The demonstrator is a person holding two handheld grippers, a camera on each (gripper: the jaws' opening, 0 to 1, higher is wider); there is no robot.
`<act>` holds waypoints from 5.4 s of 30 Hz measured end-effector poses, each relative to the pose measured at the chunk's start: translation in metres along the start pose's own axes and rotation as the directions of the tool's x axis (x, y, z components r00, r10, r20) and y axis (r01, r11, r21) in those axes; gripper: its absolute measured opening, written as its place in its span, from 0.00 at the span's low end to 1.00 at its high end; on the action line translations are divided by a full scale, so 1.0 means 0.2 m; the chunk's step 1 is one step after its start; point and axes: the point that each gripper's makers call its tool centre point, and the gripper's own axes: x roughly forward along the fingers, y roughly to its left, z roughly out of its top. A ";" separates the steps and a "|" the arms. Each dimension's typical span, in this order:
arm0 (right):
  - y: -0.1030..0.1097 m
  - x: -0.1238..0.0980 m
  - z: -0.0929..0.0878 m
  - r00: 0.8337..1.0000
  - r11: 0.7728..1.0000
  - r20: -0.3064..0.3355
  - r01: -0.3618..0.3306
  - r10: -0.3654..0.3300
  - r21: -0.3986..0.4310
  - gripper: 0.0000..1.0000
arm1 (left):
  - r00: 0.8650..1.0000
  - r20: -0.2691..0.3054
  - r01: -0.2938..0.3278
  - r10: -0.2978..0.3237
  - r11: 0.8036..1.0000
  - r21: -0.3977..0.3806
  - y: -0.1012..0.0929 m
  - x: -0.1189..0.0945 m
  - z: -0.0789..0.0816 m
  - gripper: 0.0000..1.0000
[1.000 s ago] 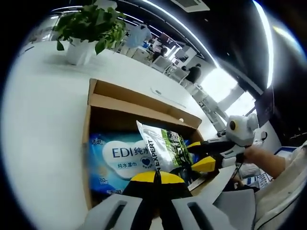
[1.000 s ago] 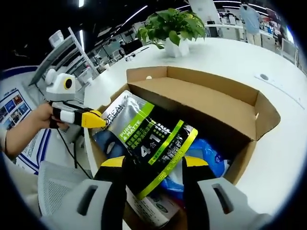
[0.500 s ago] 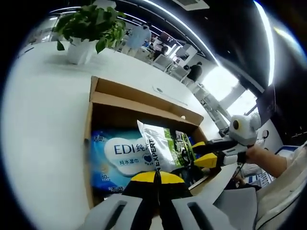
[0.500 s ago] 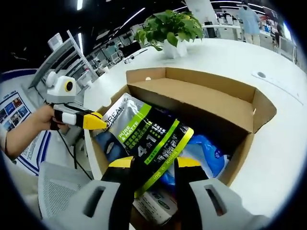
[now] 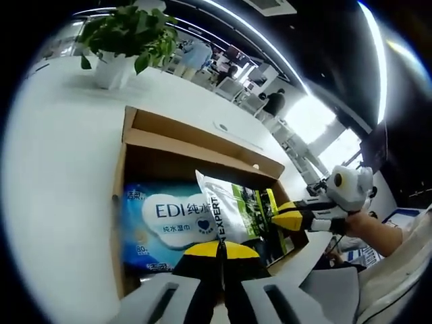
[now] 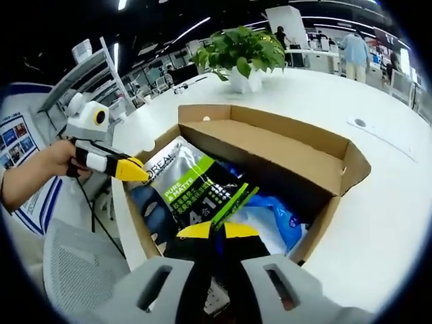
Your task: Operate the shoe box by opening the lid, removing the specified soft item, and placing it in the target area until the item is outside and the box remains undamaged.
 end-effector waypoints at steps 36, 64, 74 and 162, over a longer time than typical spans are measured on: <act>-0.18 -0.38 0.14 0.987 0.984 0.128 0.081 -0.102 0.158 0.00 | 0.996 -0.042 0.088 -0.084 0.992 0.088 -0.33 0.16 0.09 0.00; -0.49 -0.66 0.03 0.966 0.952 0.114 0.200 -0.231 0.232 0.00 | 0.978 -0.124 0.185 -0.168 0.974 0.135 -0.62 0.45 0.10 0.00; -0.59 -0.73 -0.01 0.956 0.937 0.109 0.239 -0.273 0.253 0.00 | 0.971 -0.162 0.200 -0.174 0.966 0.161 -0.71 0.55 0.07 0.00; -1.24 -0.52 -0.43 0.896 0.876 -0.120 0.444 -0.428 0.190 0.01 | 0.774 -0.518 0.260 0.365 0.564 0.784 -0.63 1.28 -0.17 0.02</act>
